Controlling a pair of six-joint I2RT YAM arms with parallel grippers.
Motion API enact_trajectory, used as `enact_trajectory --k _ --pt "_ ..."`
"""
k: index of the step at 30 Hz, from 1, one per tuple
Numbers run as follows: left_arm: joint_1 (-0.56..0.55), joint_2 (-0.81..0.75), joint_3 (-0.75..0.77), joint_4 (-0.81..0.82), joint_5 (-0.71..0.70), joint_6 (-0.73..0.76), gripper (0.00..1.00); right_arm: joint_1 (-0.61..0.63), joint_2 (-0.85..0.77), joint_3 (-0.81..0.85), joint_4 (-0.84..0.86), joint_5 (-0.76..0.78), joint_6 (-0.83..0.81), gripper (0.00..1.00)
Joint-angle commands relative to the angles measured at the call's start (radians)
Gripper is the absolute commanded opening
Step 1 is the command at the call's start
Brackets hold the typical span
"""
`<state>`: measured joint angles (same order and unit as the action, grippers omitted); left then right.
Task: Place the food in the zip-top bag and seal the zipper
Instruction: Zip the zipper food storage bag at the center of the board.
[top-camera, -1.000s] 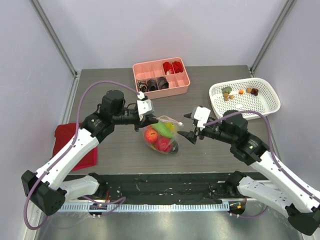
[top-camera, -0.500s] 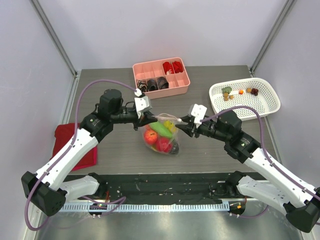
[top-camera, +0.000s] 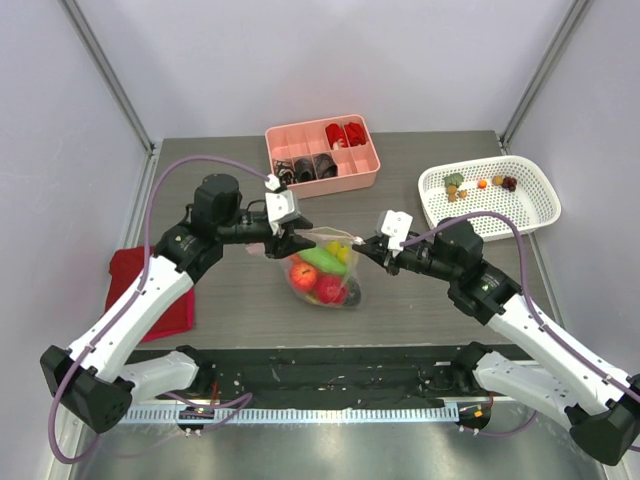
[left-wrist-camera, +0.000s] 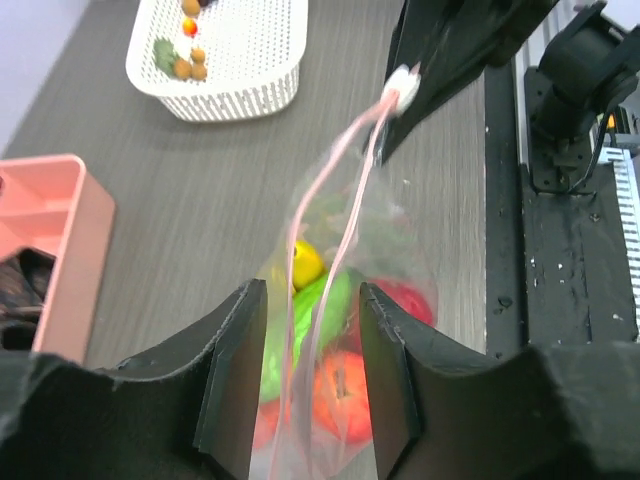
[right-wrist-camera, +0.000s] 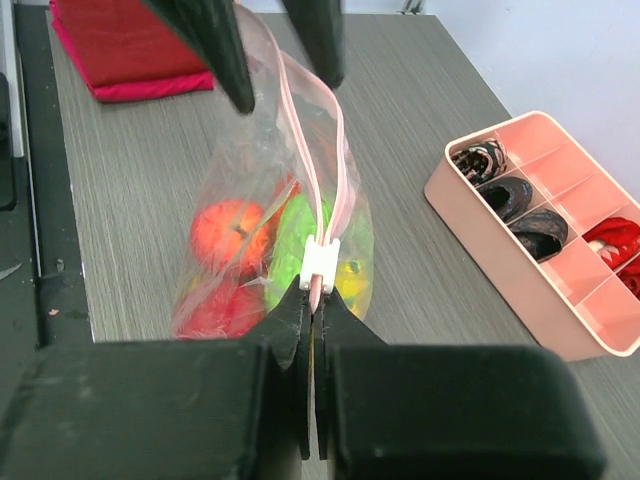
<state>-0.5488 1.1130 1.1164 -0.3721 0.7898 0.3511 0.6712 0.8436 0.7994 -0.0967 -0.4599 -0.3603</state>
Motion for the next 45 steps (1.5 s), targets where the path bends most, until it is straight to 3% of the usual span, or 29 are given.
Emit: enact_trajectory --k 1,8,19,22,29,32,45 --pt "-0.04 0.01 0.146 0.047 0.006 0.011 0.46 -0.004 0.018 0.064 -0.006 -0.048 -0.06 0.01" --pt "-0.177 0.125 0.281 -0.047 -0.035 0.084 0.47 -0.004 0.025 0.09 -0.029 -0.052 -0.065 0.01" --pt "-0.301 0.214 0.312 -0.067 -0.098 0.19 0.44 -0.004 0.022 0.123 -0.08 -0.056 -0.072 0.01" --pt "-0.304 0.229 0.321 -0.077 -0.11 0.206 0.38 -0.004 0.018 0.123 -0.086 -0.063 -0.077 0.01" --pt "-0.303 0.229 0.339 -0.185 -0.126 0.258 0.1 -0.005 0.005 0.121 -0.095 -0.048 -0.081 0.01" --pt "-0.287 0.22 0.33 -0.249 -0.141 0.272 0.04 -0.005 -0.005 0.118 -0.097 -0.039 -0.081 0.01" --pt "-0.113 0.124 0.244 -0.341 -0.136 0.298 0.03 -0.028 -0.038 0.103 -0.107 -0.014 -0.098 0.01"
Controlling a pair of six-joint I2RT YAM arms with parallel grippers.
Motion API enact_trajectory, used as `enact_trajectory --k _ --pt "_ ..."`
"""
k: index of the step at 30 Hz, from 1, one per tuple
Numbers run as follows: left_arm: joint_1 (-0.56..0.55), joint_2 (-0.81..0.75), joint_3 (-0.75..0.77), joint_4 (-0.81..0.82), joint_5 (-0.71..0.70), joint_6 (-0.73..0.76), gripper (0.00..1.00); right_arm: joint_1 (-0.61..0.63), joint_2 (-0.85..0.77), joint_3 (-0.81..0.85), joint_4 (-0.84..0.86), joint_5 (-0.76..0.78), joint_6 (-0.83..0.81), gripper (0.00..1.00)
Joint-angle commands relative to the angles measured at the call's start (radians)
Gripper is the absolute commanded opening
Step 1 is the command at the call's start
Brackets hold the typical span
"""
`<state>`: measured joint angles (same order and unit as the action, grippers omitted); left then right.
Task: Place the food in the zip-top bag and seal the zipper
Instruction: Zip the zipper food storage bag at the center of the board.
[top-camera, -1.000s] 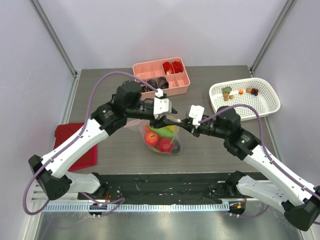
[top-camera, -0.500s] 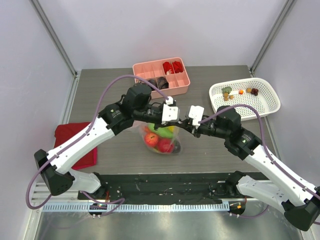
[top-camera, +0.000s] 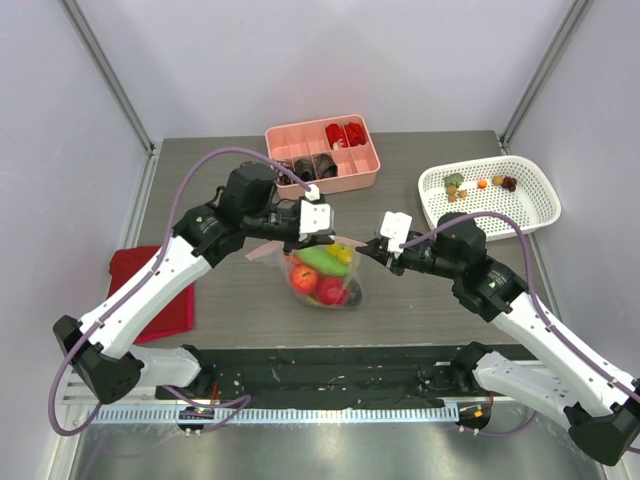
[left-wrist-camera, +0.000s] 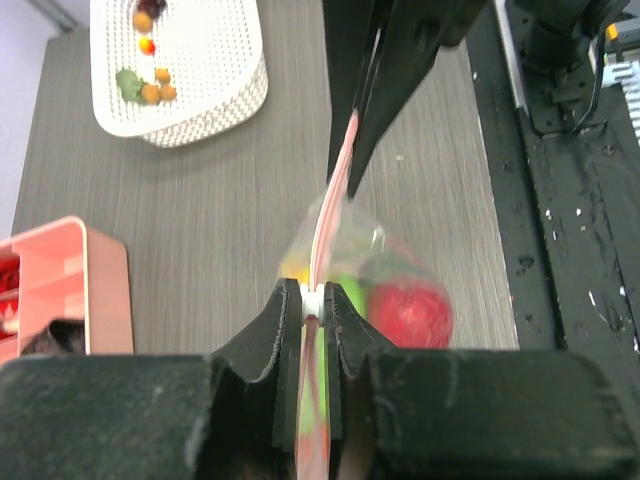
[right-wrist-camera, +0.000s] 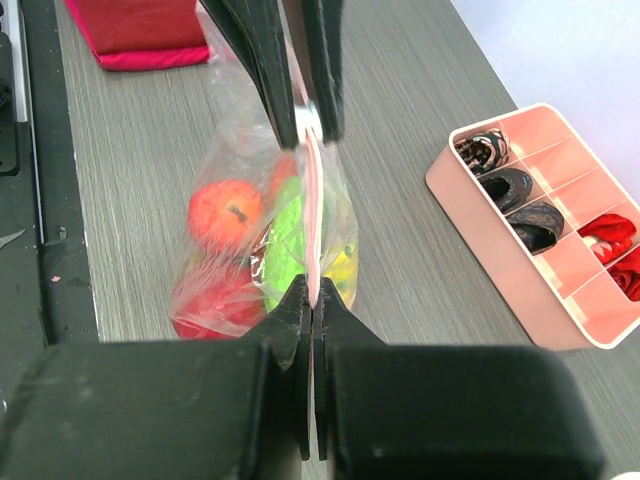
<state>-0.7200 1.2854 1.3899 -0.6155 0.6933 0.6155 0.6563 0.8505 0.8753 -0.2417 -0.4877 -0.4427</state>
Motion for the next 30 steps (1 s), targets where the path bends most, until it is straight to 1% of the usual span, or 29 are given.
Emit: enact_trajectory --k 1,6,7,10,13,16,23,30 --pt "0.071 -0.055 -0.035 -0.105 -0.038 0.036 0.02 -0.015 -0.048 0.025 0.038 0.02 -0.017 0.01" --pt "0.177 -0.096 -0.049 -0.153 -0.017 0.046 0.03 -0.024 -0.062 0.024 0.032 0.032 -0.022 0.01" --pt "0.213 -0.118 -0.058 -0.168 -0.011 0.052 0.03 -0.027 -0.064 0.024 0.03 0.034 -0.027 0.01" --pt "0.267 -0.152 -0.083 -0.207 -0.012 0.073 0.04 -0.037 -0.067 0.022 0.022 0.043 -0.034 0.01" --pt "0.309 -0.192 -0.112 -0.233 -0.04 0.098 0.03 -0.037 -0.068 0.024 0.018 0.044 -0.04 0.01" --pt "0.346 -0.228 -0.14 -0.25 -0.044 0.113 0.03 -0.044 -0.071 0.024 0.012 0.051 -0.045 0.01" --pt "0.444 -0.279 -0.175 -0.349 -0.038 0.17 0.03 -0.052 -0.091 0.016 -0.022 0.066 -0.073 0.01" --pt "0.51 -0.327 -0.219 -0.4 -0.044 0.217 0.04 -0.061 -0.094 0.013 -0.045 0.067 -0.088 0.01"
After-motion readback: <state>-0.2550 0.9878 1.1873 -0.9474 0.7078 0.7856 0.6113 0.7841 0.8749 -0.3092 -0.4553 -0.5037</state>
